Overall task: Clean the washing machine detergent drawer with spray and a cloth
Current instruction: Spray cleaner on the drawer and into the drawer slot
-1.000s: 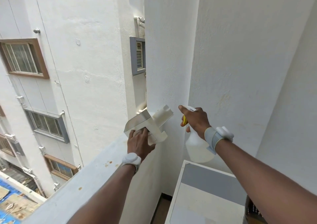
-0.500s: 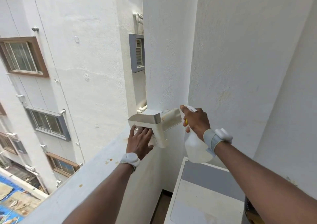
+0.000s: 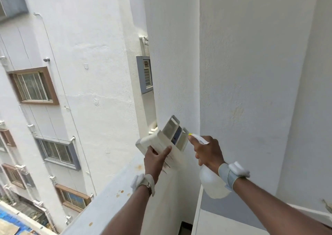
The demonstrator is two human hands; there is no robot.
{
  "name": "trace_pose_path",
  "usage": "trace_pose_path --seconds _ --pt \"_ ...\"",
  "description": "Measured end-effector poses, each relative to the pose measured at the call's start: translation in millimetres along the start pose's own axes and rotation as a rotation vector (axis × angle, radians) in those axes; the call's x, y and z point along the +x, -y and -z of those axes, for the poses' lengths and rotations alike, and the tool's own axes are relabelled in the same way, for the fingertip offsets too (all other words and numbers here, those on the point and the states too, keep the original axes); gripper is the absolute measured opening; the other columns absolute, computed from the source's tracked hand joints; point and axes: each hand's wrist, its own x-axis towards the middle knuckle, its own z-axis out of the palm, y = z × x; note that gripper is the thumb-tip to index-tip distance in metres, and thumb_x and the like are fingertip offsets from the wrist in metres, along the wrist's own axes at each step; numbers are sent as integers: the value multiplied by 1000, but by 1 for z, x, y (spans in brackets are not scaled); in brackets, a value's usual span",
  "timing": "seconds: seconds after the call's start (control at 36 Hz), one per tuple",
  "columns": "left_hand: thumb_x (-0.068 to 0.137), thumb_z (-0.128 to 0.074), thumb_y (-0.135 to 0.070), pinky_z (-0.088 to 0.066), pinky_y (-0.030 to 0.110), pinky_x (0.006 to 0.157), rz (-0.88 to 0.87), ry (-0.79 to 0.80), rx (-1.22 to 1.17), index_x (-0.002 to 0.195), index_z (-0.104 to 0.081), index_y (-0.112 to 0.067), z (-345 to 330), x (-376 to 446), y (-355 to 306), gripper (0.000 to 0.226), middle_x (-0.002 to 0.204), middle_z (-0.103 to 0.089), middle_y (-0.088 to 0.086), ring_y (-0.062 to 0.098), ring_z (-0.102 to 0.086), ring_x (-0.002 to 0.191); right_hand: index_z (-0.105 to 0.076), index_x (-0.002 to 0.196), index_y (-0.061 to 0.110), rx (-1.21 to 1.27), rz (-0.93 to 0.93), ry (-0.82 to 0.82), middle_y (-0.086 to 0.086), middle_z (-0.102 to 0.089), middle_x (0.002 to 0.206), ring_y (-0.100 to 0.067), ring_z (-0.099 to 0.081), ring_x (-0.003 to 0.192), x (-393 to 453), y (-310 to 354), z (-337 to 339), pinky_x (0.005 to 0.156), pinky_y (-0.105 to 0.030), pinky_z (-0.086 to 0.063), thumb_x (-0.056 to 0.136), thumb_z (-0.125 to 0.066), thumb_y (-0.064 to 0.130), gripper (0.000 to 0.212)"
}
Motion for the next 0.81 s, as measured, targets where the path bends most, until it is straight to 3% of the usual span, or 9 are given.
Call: trace_pose_path --seconds 0.08,0.14,0.25,0.36,0.44,0.56,0.67,0.75,0.81 --pt "77 -90 -47 -58 36 81 128 47 -239 113 -75 -14 0 6 2 51 105 -80 2 18 -74 90 -72 71 13 -75 29 42 -2 -72 62 -30 -64 46 1 5 4 49 -41 -59 90 -63 57 48" --pt "83 -86 -44 -53 32 76 222 34 -327 109 -73 -13 1 5 2 43 98 -76 4 19 -69 86 -73 72 15 -78 25 24 -3 -71 61 -28 -65 46 3 5 6 49 -40 -58 88 -64 57 47" --pt "63 -83 -63 -52 35 82 356 11 -433 110 -71 -14 4 6 12 69 92 -73 5 23 -67 89 -67 83 13 -60 -75 -47 -4 -68 60 -24 -63 42 9 4 13 51 -34 -56 79 -68 63 50" --pt "59 -78 -73 -48 32 71 472 -6 -553 116 -69 -16 5 4 11 81 96 -70 7 21 -65 84 -72 83 11 -86 -64 19 -5 -72 62 -31 -68 48 7 6 22 59 -41 -61 81 -64 63 52" --pt "76 -68 -74 -42 30 63 545 23 -742 117 -64 -19 5 6 7 68 101 -69 8 21 -68 85 -73 75 16 -96 3 44 -1 -74 65 -32 -68 49 3 6 21 60 -42 -61 85 -63 63 49" --pt "82 -59 -67 -39 32 72 681 3 -1093 112 -61 -20 4 2 9 55 110 -67 8 21 -69 95 -72 75 17 25 -1 25 -3 -63 59 -23 -59 47 -2 0 13 47 -33 -52 82 -72 57 40" --pt "82 -47 -54 -36 34 81 749 -63 -1313 94 -66 -21 -5 -6 16 39 82 -70 4 18 -64 74 -74 77 15 52 20 130 -9 -69 67 -30 -61 50 -5 4 12 48 -33 -50 85 -69 58 44" --pt "83 -43 -53 -34 33 84 776 -98 -1409 90 -64 -19 -9 -10 22 41 80 -67 1 18 -60 65 -75 81 10 38 56 239 -11 -73 72 -22 -61 49 -3 15 13 46 -32 -50 91 -67 54 45" --pt "86 -40 -52 -37 33 82 781 -100 -1389 89 -65 -18 -11 -12 26 42 75 -66 0 19 -60 55 -75 92 10 -1 45 259 -4 -69 66 -23 -61 50 -1 20 8 44 -31 -47 83 -72 57 47"
